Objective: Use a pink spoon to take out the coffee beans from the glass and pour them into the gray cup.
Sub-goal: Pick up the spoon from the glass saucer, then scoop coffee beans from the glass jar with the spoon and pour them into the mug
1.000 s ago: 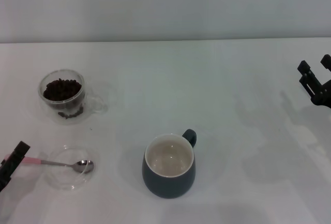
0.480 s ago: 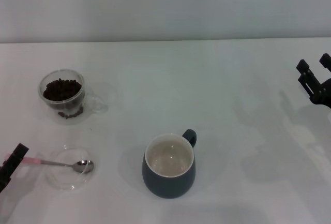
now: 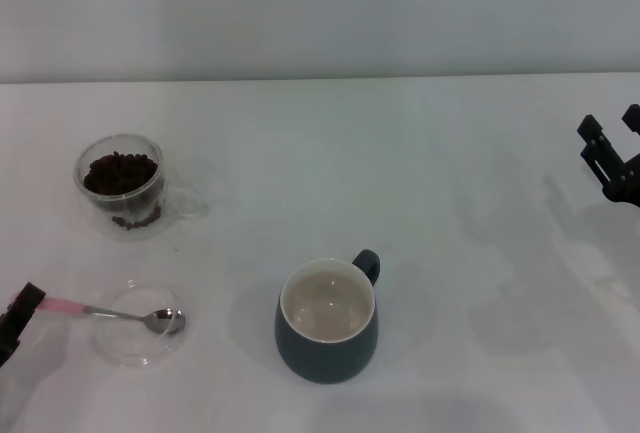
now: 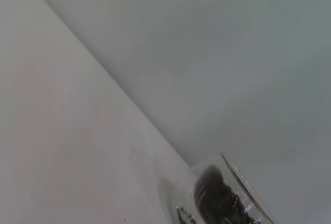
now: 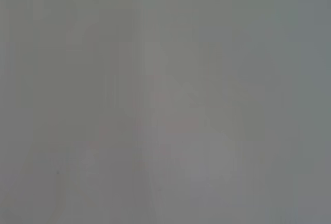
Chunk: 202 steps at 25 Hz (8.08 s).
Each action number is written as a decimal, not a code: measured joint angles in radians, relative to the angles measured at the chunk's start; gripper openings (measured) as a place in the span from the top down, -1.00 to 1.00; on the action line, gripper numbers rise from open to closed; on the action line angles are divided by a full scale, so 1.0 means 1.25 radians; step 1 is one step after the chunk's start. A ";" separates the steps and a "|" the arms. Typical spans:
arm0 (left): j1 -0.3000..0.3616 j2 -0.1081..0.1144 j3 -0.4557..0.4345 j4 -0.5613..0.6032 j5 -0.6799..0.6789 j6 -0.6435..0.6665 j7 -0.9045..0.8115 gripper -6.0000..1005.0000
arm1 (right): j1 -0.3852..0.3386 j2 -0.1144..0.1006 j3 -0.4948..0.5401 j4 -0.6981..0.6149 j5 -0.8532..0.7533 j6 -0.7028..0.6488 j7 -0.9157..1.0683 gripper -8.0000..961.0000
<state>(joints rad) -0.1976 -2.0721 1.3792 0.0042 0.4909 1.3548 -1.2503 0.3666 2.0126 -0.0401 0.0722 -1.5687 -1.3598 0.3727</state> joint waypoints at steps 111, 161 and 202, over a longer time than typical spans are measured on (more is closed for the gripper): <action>-0.281 0.198 0.138 0.093 -0.018 -0.137 0.062 0.71 | 0.058 -0.001 0.054 -0.012 0.043 0.085 0.010 -0.28; -0.191 0.170 0.067 0.106 -0.032 -0.192 -0.208 0.69 | 0.065 0.001 0.073 0.024 0.041 0.067 0.010 -0.28; -0.120 0.126 0.010 0.105 -0.083 -0.013 -0.293 0.67 | 0.066 0.001 0.066 0.033 0.035 0.065 0.007 -0.28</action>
<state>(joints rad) -0.3474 -1.9152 1.3919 0.1358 0.3872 1.3391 -1.6164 0.4486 2.0141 0.0429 0.1134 -1.5246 -1.2780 0.3819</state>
